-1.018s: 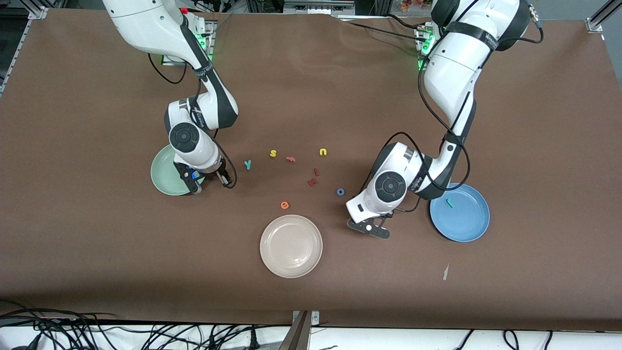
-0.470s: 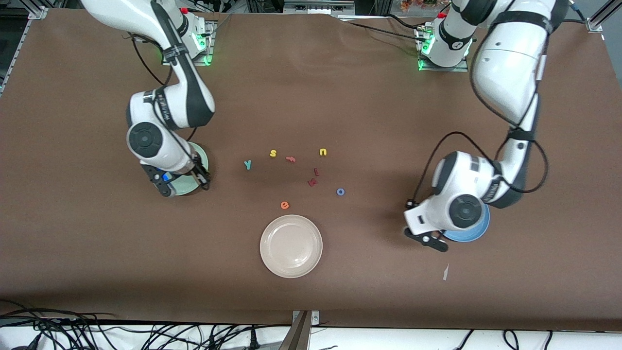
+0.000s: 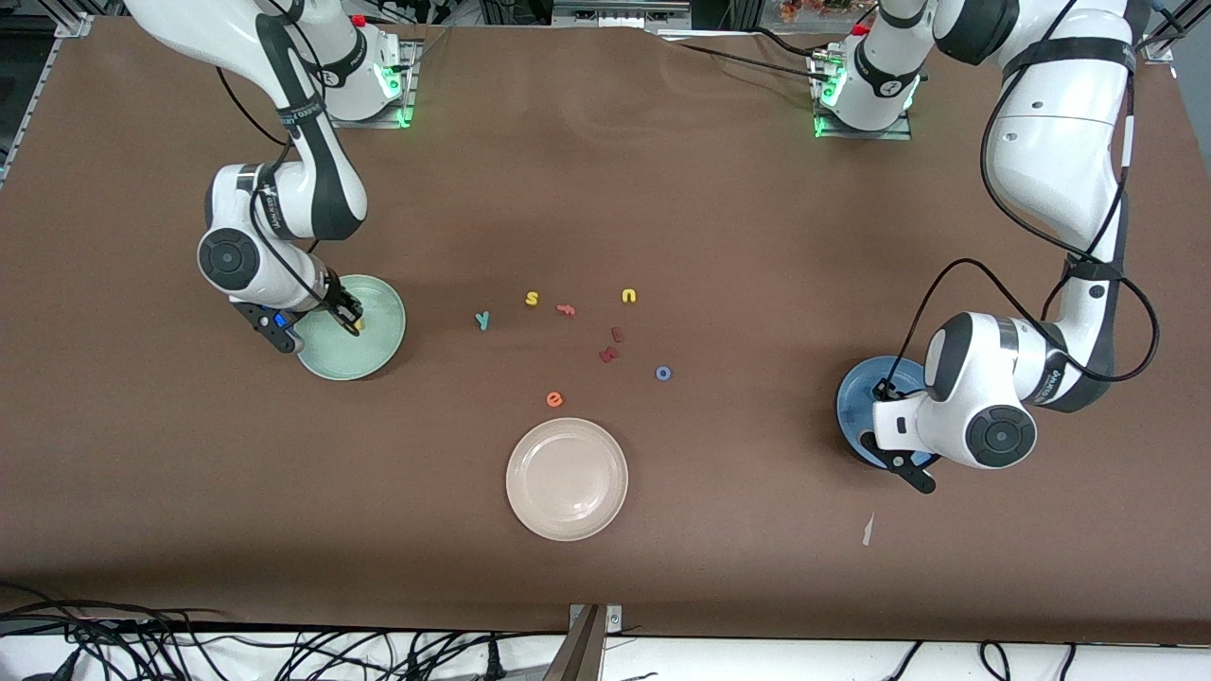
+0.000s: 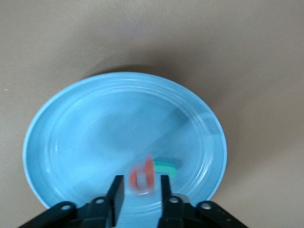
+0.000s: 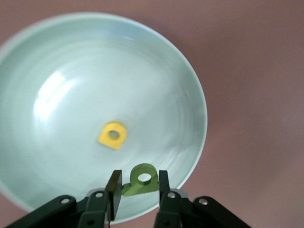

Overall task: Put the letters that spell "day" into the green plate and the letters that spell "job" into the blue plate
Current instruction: 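Drop the green letter on the green plate while the left gripper drops pink, then grasp the teal y with the right gripper while the left gripper grasps blue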

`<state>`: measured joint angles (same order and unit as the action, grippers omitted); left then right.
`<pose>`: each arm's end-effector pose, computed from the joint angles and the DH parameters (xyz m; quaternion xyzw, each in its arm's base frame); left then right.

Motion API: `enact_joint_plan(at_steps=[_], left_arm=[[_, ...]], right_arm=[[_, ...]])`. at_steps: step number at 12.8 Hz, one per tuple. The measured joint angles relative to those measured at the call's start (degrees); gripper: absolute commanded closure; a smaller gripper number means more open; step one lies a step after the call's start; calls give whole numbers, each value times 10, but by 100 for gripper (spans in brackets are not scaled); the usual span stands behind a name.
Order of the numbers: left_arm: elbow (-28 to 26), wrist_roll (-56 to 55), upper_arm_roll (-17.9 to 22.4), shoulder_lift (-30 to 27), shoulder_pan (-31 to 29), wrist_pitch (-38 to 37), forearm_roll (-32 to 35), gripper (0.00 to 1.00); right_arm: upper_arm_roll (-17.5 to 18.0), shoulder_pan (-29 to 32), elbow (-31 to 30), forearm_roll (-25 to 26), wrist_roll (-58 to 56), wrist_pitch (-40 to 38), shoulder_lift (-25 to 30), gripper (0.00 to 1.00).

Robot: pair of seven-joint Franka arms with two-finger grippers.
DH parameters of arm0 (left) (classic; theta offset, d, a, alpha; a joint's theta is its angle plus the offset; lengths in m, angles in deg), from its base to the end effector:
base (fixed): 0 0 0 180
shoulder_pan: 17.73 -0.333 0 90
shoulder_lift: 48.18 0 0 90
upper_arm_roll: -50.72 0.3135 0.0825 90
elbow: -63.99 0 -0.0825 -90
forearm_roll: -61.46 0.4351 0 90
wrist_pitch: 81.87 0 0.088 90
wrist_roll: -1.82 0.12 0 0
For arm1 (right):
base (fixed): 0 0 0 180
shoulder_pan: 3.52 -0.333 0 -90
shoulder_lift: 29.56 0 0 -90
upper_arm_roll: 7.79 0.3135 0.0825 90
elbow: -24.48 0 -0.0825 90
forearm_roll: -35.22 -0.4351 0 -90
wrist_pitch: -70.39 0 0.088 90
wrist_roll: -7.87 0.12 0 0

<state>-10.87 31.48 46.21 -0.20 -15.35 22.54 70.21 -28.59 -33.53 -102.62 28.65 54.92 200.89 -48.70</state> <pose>0.7420 -0.0650 0.1748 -0.9296 0.3305 0.1631 0.0070 0.5413 0.0813 0.1588 0.9245 -0.3598 -0.0995 0.0764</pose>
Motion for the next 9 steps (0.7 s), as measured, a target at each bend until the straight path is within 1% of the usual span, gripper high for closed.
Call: enact_joint_plan(at_steps=[1, 2, 4, 6, 7, 9], left_arm=[[1, -5, -3, -1, 1, 0, -3, 0], [3, -27, -7, -1, 3, 0, -16, 0], [6, -107, -15, -3, 12, 1, -61, 0], [7, -201, -24, -3, 36, 4, -89, 0], [7, -253, -25, -3, 56, 12, -99, 0], [8, -355, -27, -3, 98, 44, -113, 0]], right_arm=[[0, -1, -14, 0, -3, 10, -2, 8], [0, -1, -21, 0, -4, 14, -5, 0], [2, -2, -22, 0, -5, 16, -8, 0], [8, -4, -8, -5, -5, 7, -7, 0], [19, -5, 12, -20, -6, -9, -6, 0], [52, -9, 61, -47, -6, -37, -7, 0]])
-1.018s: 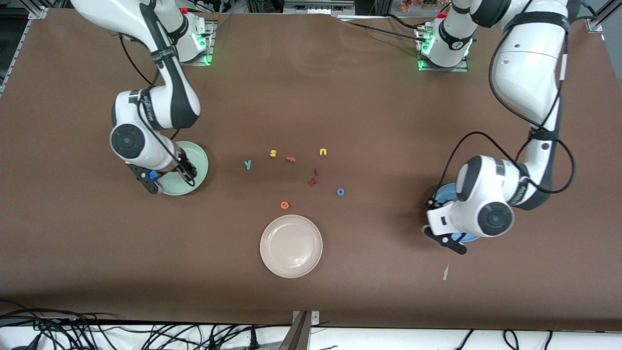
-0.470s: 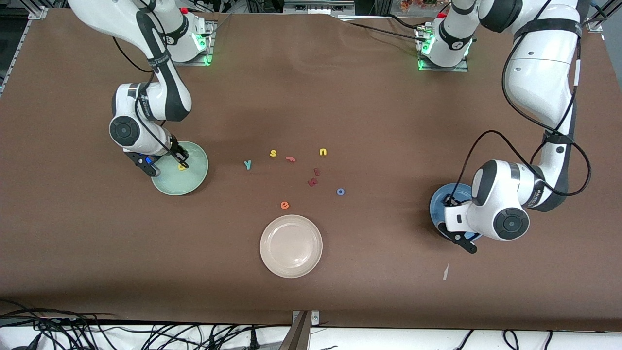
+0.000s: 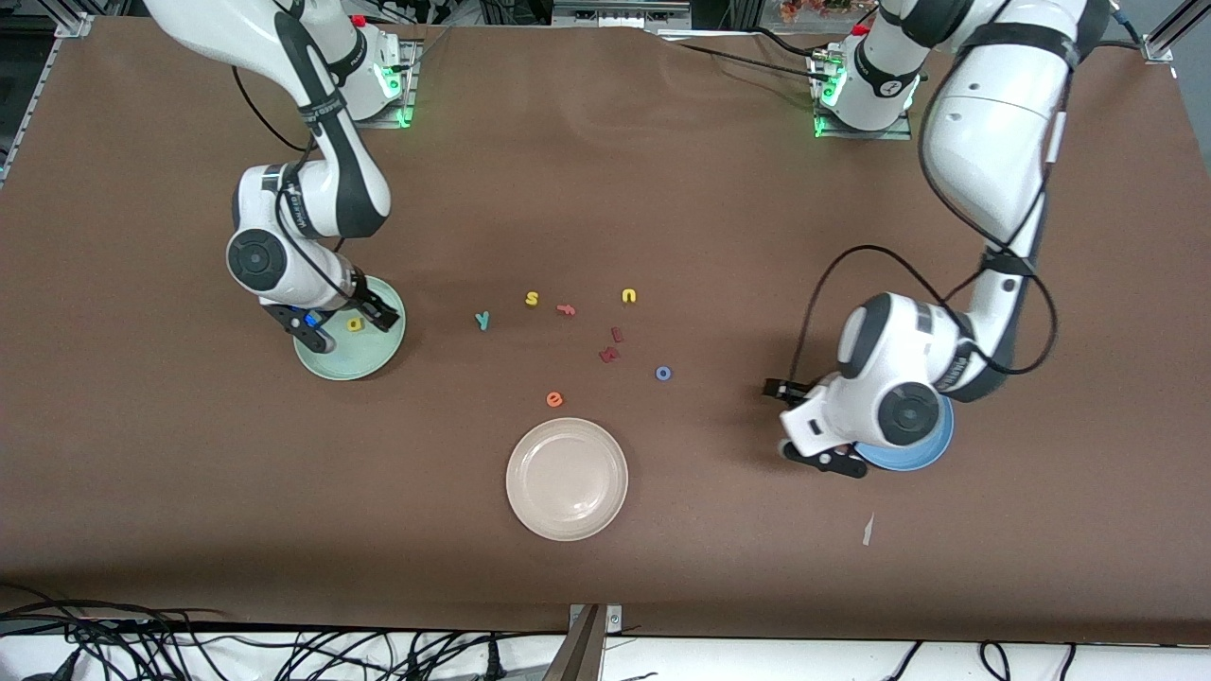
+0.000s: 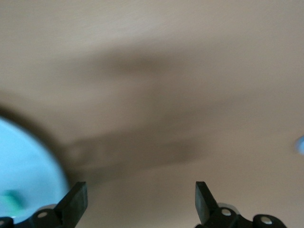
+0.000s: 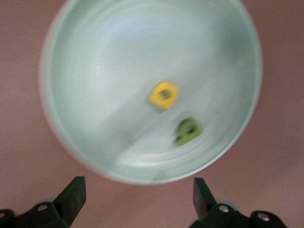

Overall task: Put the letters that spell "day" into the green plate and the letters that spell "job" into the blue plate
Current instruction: 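Grasp the teal y with the right gripper while the left gripper grasps blue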

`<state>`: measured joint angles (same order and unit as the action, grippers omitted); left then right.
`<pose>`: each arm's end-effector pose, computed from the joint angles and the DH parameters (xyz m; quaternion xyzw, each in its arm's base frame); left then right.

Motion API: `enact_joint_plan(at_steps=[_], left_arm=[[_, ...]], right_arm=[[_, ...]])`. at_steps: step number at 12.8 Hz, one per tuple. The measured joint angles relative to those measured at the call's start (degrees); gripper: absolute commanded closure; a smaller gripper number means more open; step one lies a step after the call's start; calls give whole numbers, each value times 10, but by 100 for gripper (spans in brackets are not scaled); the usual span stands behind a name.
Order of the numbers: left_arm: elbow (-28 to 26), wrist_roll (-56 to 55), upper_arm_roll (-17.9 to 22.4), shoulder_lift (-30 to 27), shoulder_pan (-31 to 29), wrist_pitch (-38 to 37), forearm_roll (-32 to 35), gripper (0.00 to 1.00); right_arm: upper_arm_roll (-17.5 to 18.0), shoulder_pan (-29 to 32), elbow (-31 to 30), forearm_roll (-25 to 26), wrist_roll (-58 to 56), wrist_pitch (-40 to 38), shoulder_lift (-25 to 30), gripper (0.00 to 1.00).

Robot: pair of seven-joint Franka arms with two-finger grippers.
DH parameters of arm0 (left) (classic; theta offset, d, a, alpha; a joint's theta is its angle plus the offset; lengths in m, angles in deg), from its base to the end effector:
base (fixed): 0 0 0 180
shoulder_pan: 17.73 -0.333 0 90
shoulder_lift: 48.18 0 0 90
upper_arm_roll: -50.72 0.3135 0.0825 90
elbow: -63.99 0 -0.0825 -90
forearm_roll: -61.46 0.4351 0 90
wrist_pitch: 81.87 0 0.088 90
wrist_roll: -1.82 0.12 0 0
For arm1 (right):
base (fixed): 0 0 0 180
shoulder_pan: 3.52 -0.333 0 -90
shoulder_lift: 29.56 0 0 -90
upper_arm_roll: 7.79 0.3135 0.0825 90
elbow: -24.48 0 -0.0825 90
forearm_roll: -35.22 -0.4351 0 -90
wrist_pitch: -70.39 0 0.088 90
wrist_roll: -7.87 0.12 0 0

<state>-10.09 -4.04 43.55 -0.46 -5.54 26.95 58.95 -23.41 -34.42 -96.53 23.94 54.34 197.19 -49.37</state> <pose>0.7218 -0.2388 0.1910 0.9873 -0.0923 -0.1222 0.0423 0.5599 0.1570 0.1843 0.9372 -0.3293 -0.1096 0.0361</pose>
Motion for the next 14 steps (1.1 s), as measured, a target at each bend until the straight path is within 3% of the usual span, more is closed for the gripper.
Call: enact_joint_plan(at_steps=[5, 8, 9, 12, 14], left_arm=[[-12, -202, -1, 1, 92, 118, -2, 0], [-47, -277, 2, 3, 129, 187, 9, 0], [-67, -298, 2, 3, 135, 216, 23, 2], [-107, -347, 2, 3, 148, 261, 58, 11], [-113, -356, 2, 3, 156, 262, 62, 14]], right_arm=[[102, -12, 49, -10, -7, 43, -48, 0], [117, -28, 61, -10, -27, 83, -100, 5], [115, -27, 64, -10, -32, 91, -108, 20], [114, -24, 69, -10, -39, 98, -111, 51], [116, -27, 70, -10, -39, 104, -111, 57]])
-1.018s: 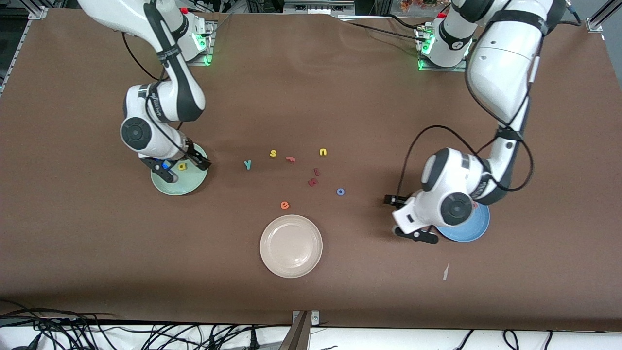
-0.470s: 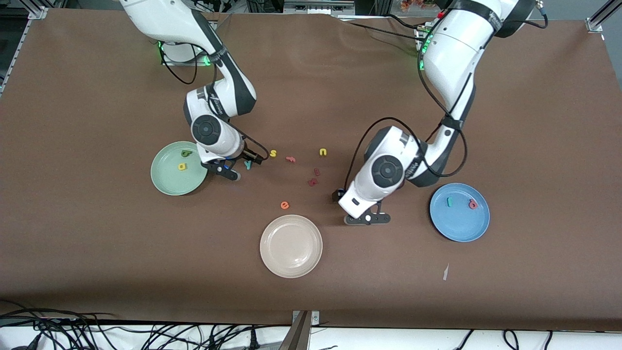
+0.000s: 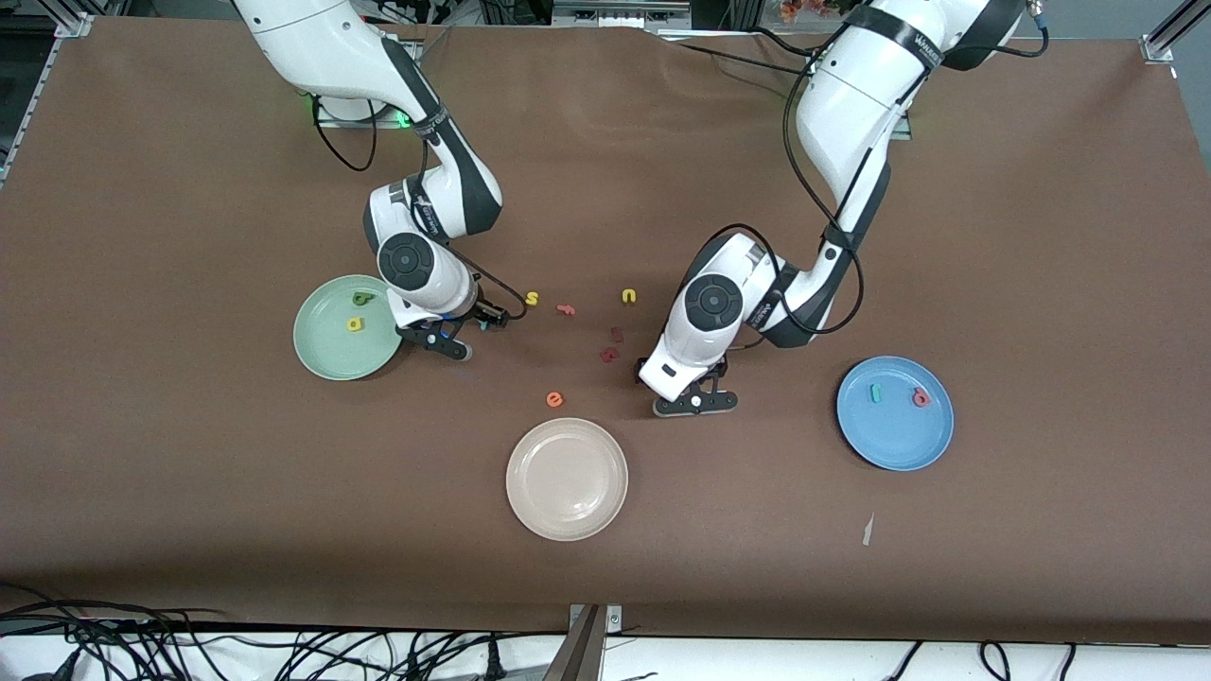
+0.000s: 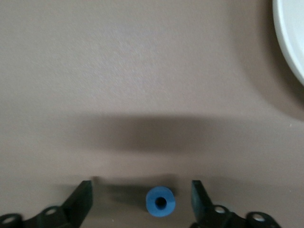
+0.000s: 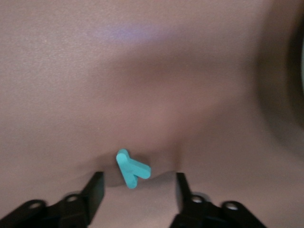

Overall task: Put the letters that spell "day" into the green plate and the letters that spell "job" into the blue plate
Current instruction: 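Grasp the teal y with the right gripper while the left gripper grasps blue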

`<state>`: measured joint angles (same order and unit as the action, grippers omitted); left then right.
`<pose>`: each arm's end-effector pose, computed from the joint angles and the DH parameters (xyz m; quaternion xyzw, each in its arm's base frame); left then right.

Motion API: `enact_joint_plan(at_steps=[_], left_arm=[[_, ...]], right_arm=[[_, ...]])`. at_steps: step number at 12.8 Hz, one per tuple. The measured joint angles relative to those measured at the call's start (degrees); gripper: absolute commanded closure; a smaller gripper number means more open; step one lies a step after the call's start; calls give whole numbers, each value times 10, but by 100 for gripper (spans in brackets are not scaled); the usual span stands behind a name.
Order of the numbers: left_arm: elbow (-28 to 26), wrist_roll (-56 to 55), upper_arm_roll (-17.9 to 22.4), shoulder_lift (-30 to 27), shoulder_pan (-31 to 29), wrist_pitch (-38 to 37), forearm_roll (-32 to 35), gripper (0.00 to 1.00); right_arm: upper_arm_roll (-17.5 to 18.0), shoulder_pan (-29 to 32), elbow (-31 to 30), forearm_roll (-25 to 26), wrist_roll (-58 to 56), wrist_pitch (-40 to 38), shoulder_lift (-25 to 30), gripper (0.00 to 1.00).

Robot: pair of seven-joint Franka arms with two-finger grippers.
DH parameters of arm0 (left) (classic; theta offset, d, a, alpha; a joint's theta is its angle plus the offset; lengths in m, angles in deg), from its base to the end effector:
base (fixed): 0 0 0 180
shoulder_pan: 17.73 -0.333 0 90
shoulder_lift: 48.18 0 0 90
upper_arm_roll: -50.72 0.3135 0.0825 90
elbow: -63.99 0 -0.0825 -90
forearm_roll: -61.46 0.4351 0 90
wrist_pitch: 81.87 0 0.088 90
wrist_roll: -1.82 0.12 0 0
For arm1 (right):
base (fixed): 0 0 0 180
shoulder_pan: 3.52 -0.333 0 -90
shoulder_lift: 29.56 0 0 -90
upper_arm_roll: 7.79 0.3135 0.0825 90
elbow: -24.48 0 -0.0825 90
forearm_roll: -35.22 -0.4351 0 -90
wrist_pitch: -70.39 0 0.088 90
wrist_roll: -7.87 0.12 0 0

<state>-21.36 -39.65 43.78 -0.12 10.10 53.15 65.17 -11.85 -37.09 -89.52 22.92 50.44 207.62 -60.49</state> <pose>0.6263 -0.4189 0.1281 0.9980 0.0566 0.0004 0.0275 0.5395 0.3078 0.1210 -0.9780 0.1920 0.0813 0.0014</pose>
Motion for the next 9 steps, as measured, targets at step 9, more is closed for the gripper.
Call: enact_joint_plan(at_steps=[9], left_arm=[[-2, -1, 1, 0, 14, -11, 1, 56]], right_arm=[[0, -3, 0, 0, 0, 15, -4, 91]])
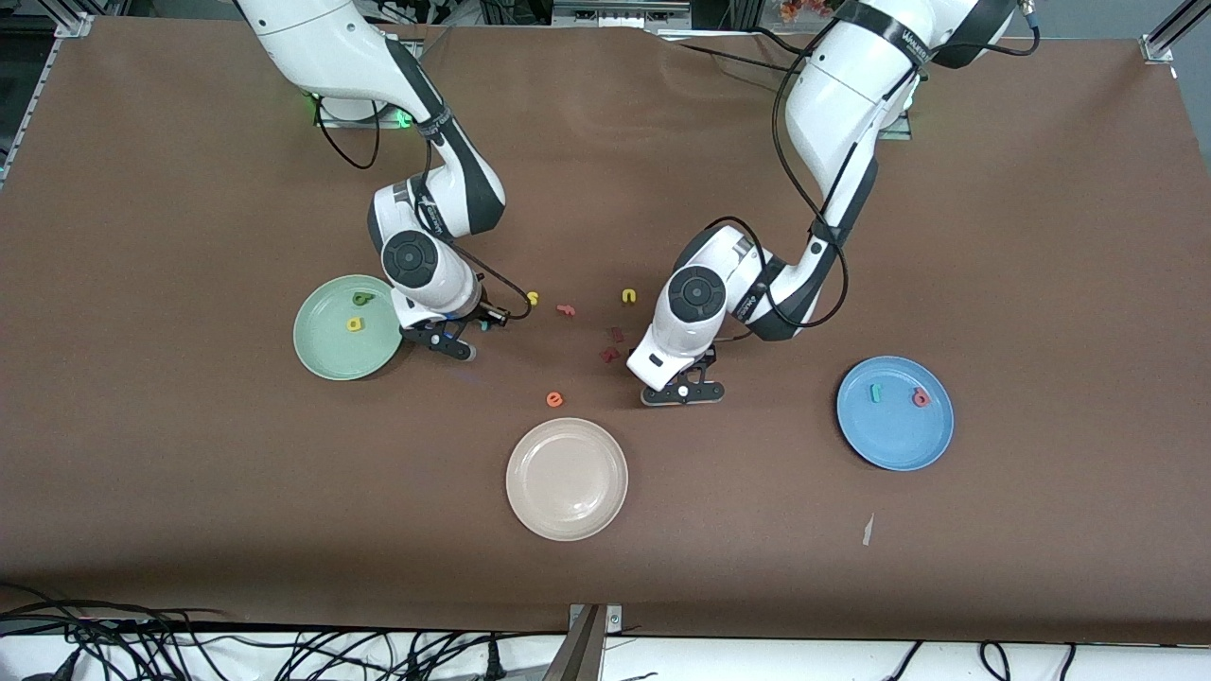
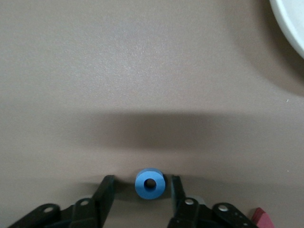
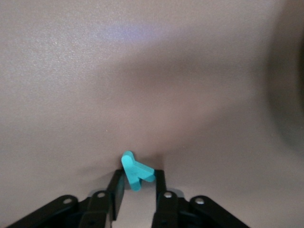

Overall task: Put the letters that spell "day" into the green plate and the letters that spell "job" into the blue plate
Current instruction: 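Grasp the teal y with the right gripper while the left gripper grasps blue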

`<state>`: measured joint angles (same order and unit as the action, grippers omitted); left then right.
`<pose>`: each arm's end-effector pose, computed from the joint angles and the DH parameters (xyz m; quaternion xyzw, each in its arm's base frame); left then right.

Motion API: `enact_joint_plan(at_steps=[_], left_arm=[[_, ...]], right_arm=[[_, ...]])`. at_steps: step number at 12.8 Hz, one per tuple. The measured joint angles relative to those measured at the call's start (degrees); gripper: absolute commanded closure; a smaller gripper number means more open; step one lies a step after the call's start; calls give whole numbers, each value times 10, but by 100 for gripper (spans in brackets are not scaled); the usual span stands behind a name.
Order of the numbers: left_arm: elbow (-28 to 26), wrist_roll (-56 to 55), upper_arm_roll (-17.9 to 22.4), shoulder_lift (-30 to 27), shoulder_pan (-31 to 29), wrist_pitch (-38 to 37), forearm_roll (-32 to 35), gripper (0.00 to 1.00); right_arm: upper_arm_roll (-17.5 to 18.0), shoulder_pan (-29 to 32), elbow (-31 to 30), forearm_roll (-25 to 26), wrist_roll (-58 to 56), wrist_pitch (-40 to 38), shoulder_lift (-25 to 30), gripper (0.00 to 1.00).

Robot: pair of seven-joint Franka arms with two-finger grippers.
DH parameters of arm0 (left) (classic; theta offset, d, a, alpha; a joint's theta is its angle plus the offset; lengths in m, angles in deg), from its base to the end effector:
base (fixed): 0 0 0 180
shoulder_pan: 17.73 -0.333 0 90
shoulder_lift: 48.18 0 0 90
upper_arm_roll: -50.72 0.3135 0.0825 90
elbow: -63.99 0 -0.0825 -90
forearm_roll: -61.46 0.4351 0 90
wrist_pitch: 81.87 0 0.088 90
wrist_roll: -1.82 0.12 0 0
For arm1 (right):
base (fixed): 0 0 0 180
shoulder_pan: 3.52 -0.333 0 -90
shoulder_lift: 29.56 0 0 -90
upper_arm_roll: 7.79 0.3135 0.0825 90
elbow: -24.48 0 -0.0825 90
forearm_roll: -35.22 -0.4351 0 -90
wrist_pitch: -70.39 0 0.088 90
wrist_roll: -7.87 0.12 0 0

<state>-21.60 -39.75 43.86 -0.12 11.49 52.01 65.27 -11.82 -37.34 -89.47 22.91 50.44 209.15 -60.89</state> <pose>0.6132 -0.4311 0.1243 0.9988 0.0449 -0.0087 0.0191 0.5404 0.3109 0.1189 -0.9790 0.1905 0.0722 0.0061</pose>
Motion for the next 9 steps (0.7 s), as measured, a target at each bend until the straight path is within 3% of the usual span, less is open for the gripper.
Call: enact_joint_plan(at_steps=[4, 6, 9], left_arm=[[0, 0, 0, 0, 0, -2, 24, 74], [0, 0, 0, -1, 1, -3, 27, 77], [0, 0, 1, -1, 1, -3, 27, 87]], right_arm=[[-11, 0, 6, 0, -2, 2, 6, 91], [-37, 0, 11, 2, -19, -17, 23, 90], [-100, 0, 11, 3, -104, -106, 55, 89]])
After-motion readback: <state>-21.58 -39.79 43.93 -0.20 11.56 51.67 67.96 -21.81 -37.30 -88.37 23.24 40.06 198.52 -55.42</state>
